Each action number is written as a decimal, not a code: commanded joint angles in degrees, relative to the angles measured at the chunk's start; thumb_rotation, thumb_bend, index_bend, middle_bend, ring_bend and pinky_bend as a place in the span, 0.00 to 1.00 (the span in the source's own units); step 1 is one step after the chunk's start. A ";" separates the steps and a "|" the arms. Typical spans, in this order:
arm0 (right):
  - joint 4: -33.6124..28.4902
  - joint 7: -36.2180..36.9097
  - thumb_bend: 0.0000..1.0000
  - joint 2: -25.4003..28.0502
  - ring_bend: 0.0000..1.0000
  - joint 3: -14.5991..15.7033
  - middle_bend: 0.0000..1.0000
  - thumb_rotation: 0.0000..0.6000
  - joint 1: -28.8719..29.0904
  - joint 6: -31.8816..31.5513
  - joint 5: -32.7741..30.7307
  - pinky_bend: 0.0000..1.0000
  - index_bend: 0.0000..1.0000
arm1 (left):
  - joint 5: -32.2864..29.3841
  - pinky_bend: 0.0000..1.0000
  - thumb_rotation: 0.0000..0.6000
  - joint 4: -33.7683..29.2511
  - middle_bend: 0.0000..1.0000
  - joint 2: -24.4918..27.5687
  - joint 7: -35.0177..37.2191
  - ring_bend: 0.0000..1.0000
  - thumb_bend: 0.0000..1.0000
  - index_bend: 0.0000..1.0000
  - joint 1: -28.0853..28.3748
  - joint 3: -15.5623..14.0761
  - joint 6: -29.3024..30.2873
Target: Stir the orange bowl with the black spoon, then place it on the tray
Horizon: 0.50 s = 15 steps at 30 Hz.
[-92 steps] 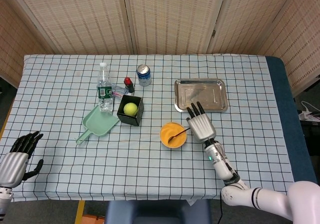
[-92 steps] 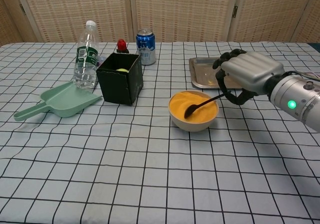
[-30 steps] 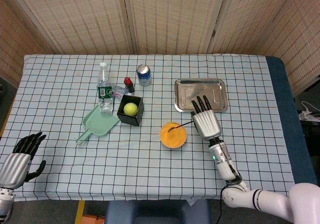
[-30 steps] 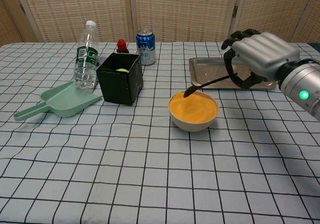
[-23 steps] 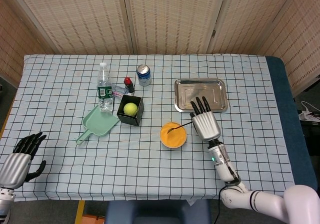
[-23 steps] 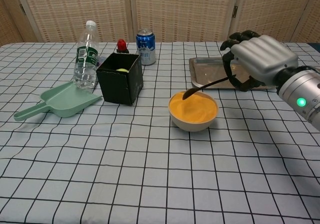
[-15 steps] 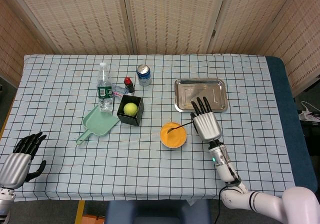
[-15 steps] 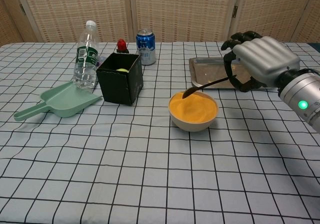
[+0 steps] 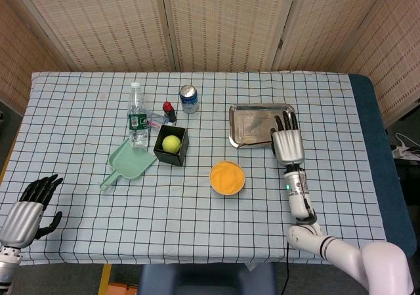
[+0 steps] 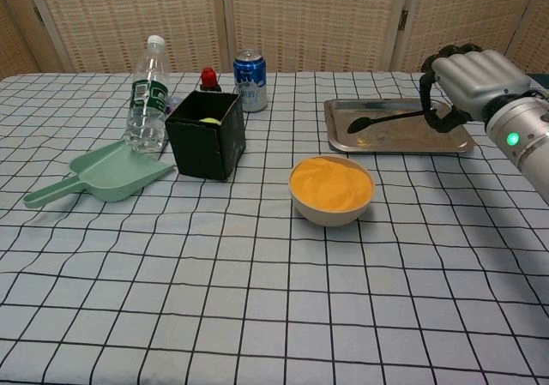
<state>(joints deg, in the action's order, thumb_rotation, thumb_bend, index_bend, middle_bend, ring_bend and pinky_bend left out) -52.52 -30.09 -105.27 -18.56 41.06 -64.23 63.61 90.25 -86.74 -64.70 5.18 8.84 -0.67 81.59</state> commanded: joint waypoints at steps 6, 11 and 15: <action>24.23 5.64 0.75 -9.84 0.02 -7.29 0.16 1.00 8.83 13.19 -8.42 0.06 0.95 | -1.01 0.08 1.00 0.48 0.00 -0.13 0.19 0.00 0.45 0.00 0.22 0.33 -0.73; 30.47 9.50 0.75 -12.38 0.02 -7.95 0.16 1.00 10.81 17.00 -8.77 0.06 0.85 | -1.19 0.08 1.00 0.51 0.00 -0.19 0.13 0.00 0.45 0.00 0.29 0.45 -0.81; 32.86 11.87 0.75 -13.25 0.02 -7.91 0.16 1.00 11.55 17.85 -8.14 0.06 0.70 | -1.24 0.08 1.00 0.44 0.00 -0.11 0.23 0.00 0.45 0.00 0.28 0.42 -0.87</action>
<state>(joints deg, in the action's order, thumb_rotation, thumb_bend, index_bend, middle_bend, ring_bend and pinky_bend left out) -20.29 -18.93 -118.03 -26.25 52.12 -46.87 55.41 89.02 -86.30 -64.81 5.41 9.12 -0.26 80.72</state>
